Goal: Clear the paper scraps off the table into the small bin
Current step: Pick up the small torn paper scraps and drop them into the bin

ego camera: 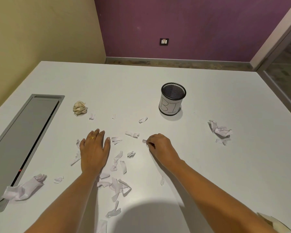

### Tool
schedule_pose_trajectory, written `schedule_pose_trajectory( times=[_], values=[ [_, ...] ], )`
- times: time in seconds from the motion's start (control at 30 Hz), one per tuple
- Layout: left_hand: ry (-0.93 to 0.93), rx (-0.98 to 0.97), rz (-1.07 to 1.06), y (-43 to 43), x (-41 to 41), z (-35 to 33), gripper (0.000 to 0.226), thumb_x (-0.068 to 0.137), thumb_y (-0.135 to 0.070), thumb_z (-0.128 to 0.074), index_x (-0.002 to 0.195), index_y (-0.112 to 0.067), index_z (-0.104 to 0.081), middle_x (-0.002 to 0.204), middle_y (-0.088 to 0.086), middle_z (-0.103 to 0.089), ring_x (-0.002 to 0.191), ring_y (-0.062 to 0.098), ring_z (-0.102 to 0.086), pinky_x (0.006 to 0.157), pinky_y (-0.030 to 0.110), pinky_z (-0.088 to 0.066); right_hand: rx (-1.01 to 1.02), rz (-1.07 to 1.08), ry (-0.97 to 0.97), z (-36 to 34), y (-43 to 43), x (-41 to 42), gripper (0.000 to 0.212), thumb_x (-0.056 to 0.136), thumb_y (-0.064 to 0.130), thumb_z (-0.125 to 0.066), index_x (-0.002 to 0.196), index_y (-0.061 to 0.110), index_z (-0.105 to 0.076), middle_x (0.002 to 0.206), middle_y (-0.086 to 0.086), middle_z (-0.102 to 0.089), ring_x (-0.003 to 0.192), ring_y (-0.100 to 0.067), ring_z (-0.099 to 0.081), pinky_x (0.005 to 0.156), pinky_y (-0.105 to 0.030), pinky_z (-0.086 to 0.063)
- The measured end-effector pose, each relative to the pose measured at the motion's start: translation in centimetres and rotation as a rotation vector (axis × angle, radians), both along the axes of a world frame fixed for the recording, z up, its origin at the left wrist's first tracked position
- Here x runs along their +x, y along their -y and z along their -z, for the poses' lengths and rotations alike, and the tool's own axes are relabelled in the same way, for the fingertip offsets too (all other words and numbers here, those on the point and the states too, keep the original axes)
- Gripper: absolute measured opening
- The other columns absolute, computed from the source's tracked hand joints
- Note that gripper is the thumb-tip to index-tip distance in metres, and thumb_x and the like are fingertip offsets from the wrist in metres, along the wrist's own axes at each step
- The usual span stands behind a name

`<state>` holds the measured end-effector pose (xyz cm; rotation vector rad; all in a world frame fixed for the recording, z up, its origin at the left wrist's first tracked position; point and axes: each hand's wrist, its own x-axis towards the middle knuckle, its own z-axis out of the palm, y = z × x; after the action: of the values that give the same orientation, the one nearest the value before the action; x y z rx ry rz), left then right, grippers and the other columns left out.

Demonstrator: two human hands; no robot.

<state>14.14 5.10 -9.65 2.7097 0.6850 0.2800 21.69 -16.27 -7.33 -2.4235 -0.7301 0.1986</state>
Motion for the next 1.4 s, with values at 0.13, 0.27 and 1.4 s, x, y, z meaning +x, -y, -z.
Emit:
schedule_pose_trajectory(
  times=[0.13, 0.27, 1.4],
  values=[
    [0.0, 0.012, 0.002, 0.0, 0.0, 0.0, 0.037, 0.094, -0.028, -0.045, 0.123, -0.009, -0.055, 0.137, 0.013, -0.052, 0.132, 0.029, -0.041, 0.106, 0.051, -0.028, 0.101, 0.042, 0.087, -2.3, -0.4, 2.2, 0.015, 0.083, -0.004, -0.056, 0.091, -0.005, -0.069, 0.097, -0.018, -0.07, 0.093, -0.031, -0.059, 0.085, -0.032, -0.044],
    [0.0, 0.009, -0.002, 0.0, 0.0, 0.0, 0.036, 0.094, -0.029, -0.045, 0.123, -0.01, -0.055, 0.137, 0.013, -0.052, 0.132, 0.029, -0.041, 0.106, 0.051, -0.028, 0.222, 0.165, 0.216, -5.7, -0.5, 6.2, 0.015, 0.08, -0.008, -0.058, 0.089, -0.007, -0.07, 0.095, -0.02, -0.071, 0.09, -0.032, -0.063, 0.086, -0.036, -0.047],
    [0.01, 0.003, -0.009, 0.1, 0.1, 0.0, 0.035, 0.094, -0.029, -0.045, 0.122, -0.01, -0.055, 0.135, 0.012, -0.052, 0.131, 0.028, -0.041, 0.106, 0.05, -0.028, 0.147, 0.13, 0.093, -4.9, -4.0, 7.3, 0.03, 0.09, 0.008, -0.05, 0.118, 0.007, -0.06, 0.122, -0.011, -0.062, 0.111, -0.026, -0.057, 0.096, -0.036, -0.044]
  ],
)
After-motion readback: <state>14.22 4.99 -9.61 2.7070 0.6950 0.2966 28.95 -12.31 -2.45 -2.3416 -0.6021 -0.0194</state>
